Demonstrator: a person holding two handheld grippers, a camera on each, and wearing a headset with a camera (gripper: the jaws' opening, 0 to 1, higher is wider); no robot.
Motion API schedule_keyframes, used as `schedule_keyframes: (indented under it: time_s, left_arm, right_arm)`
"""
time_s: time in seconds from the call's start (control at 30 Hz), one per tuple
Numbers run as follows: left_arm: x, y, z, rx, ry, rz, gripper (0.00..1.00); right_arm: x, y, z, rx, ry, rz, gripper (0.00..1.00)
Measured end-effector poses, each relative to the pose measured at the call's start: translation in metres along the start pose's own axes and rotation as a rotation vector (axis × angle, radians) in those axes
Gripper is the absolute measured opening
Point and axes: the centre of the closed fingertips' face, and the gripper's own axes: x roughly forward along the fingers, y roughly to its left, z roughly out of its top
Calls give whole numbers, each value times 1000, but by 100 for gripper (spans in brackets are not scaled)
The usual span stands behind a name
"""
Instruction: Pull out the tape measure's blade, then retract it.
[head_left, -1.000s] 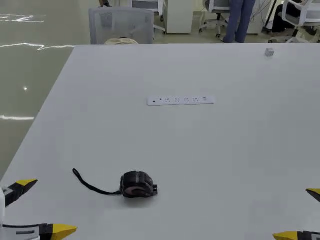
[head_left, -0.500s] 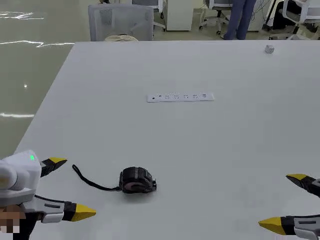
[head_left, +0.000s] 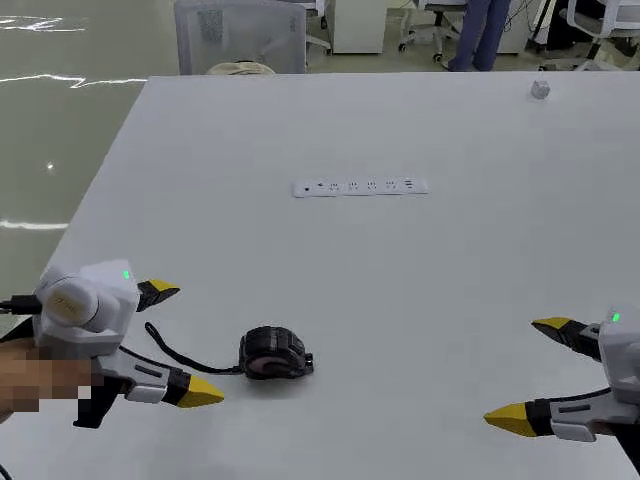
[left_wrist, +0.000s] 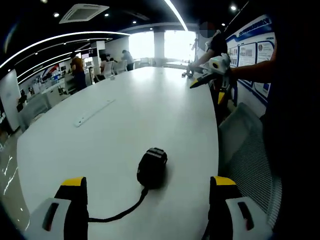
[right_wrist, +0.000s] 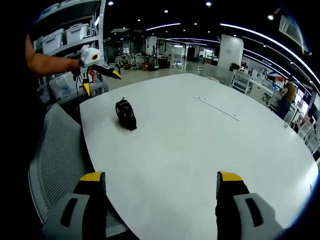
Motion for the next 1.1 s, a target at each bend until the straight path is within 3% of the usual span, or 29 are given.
schedule_keyframes:
  time_s: [0.27,0.5,0.77,1.1]
  left_arm:
    - [15,-2,6,78,54,-48,94]
    - [30,-3,16,128,75,-77,94]
    - [50,-1,17,216,151,-107,92]
    - [69,1,19,262,204,-153,86]
  right_arm:
    - [14,6,11,-38,2,36,94]
    - [28,7,21,-83,7,71,93]
    - [44,15,34,-128,6,111,93]
    - [65,19,51,-173,6,150,92]
